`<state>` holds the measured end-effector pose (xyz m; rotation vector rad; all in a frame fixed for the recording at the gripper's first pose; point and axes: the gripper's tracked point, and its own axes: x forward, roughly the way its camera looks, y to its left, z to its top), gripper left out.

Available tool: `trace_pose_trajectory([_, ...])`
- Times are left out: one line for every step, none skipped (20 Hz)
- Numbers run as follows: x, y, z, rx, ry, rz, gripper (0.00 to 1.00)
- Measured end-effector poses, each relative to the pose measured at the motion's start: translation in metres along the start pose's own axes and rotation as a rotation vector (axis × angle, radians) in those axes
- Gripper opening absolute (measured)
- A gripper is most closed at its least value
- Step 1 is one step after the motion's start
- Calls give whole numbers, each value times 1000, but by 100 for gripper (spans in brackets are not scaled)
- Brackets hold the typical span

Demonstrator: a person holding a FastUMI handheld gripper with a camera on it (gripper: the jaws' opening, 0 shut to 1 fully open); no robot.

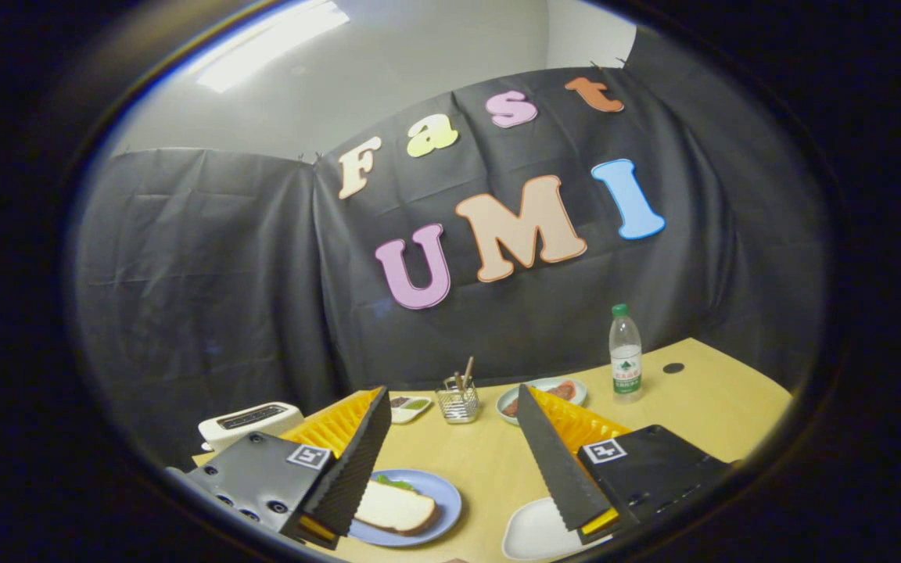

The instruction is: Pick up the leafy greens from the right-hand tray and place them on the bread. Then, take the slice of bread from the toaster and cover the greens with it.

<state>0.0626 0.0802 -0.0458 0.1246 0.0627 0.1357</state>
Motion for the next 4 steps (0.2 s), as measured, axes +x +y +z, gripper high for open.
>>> trace_pose_trajectory([-1, -1, -3, 6, 0, 6, 100])
trace_pose_trajectory([-2, -4, -4, 11, -3, 8, 100])
trace_pose_trajectory([-2, -8, -5, 13, -10, 6, 100])
trace_pose_trajectory([-1, -12, -6, 10, -15, 4, 100])
